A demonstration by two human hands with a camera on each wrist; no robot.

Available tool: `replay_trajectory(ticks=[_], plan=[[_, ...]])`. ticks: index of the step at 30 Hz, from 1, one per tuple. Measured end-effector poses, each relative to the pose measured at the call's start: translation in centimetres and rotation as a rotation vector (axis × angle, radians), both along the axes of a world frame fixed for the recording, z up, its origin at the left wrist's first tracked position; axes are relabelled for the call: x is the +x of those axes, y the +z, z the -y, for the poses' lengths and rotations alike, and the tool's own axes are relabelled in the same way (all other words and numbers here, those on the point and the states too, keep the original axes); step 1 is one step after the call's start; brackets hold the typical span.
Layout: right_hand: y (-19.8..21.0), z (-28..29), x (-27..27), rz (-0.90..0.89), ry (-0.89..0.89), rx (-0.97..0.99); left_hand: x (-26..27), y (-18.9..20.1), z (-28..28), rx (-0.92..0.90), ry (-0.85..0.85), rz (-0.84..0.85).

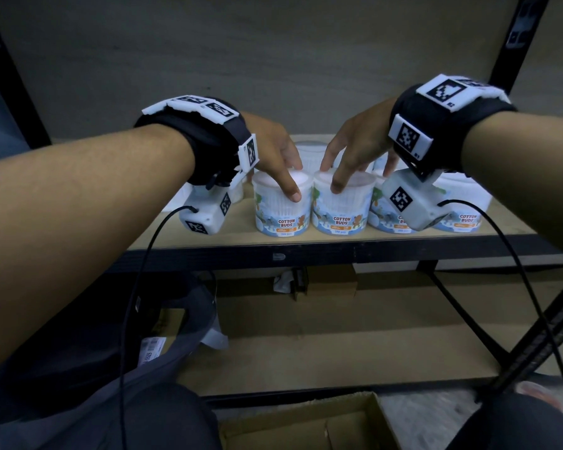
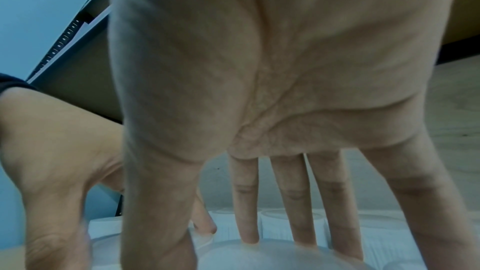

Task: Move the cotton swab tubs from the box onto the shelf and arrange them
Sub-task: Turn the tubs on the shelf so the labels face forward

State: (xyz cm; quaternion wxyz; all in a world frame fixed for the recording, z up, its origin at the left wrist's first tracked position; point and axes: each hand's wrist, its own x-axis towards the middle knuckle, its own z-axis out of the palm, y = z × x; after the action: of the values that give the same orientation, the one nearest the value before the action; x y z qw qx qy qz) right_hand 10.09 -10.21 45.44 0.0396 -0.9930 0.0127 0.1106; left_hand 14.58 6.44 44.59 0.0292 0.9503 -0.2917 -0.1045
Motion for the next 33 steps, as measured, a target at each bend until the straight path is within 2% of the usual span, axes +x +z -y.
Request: replay_trajectory(ticks=[7,11,16,23,33], plan=[[0.6,0.1,0.2,-0.058,-0.002,0.004,0.1,0.1,-0.8,-0.115,0.034,0.024],[1.4,-0.9,0.8,0.009,-0.032,0.091,1.1,1.0,-3.2,-0.166,0.054,0.090],[1.9,-4.1,2.3,0.093,0.035,0.159,2.2,1.8,-7.5,-0.097,0.122,0.180],[2.1,-9.5,4.2,0.150,0.129,0.150,3.6,2.9,-12.6,0.048,0.195,0.311],[1.0,-15.3,7.6,0.156,0.210,0.041,6.3,1.0,-16.1,0.025,0.291,0.307]])
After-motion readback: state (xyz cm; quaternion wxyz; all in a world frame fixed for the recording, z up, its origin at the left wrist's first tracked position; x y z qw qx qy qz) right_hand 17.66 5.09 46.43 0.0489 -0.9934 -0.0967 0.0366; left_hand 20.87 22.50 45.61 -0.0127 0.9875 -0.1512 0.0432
